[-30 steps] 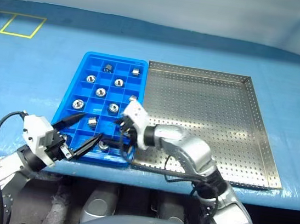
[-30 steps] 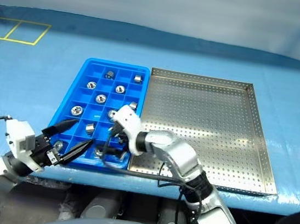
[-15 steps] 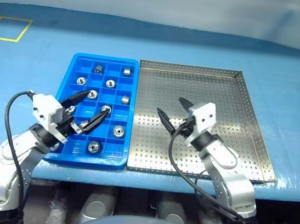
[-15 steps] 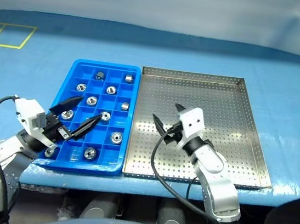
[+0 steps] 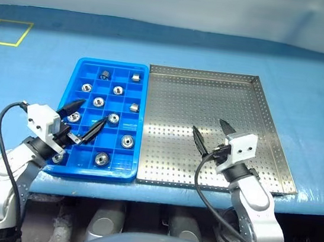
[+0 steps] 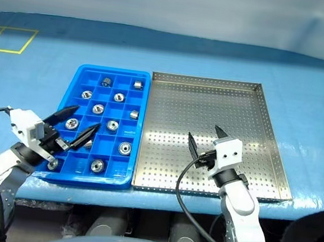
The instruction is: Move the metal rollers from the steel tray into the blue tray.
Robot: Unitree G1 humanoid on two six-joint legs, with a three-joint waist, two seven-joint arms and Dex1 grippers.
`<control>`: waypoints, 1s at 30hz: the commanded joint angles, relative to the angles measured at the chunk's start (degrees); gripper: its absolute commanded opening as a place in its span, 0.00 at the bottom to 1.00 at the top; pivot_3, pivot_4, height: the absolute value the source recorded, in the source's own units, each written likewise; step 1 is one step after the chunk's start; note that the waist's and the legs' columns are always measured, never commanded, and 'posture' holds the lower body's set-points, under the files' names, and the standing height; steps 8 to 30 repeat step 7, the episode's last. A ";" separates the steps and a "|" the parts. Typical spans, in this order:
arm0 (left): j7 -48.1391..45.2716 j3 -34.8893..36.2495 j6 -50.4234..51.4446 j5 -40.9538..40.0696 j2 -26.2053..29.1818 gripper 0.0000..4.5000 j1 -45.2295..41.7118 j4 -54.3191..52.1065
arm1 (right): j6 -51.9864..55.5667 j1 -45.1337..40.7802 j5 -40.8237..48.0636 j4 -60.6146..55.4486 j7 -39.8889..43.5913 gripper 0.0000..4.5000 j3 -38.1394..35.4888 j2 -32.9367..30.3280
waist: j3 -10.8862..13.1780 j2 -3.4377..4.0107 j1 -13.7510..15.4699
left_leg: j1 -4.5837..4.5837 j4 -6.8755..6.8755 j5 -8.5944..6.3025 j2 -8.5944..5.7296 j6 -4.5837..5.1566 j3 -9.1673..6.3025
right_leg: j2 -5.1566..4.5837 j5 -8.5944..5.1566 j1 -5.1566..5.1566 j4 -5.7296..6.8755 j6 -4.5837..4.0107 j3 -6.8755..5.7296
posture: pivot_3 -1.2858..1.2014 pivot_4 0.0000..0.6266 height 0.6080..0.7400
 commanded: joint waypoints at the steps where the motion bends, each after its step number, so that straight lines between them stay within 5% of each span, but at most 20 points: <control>1: -0.33 0.01 -0.88 -0.19 0.10 1.00 0.05 -1.17 | 0.07 0.01 0.16 -2.85 0.21 0.93 -0.16 -0.48 | 0.00 0.00 0.06 | 0.00 0.00 0.00 0.00 0.00 0.00 | 0.00 0.00 0.00 0.00 0.00 0.00 | 0.54 0.24 1.00; 30: -0.45 -0.41 -0.79 -0.25 -0.11 1.00 0.16 -1.33 | 0.56 -0.33 0.63 -3.28 0.63 0.93 0.57 -0.50 | 0.00 0.00 0.06 | 0.00 0.01 0.00 0.00 0.01 0.00 | -0.01 0.00 0.01 0.00 0.00 0.01 | 0.55 0.24 1.00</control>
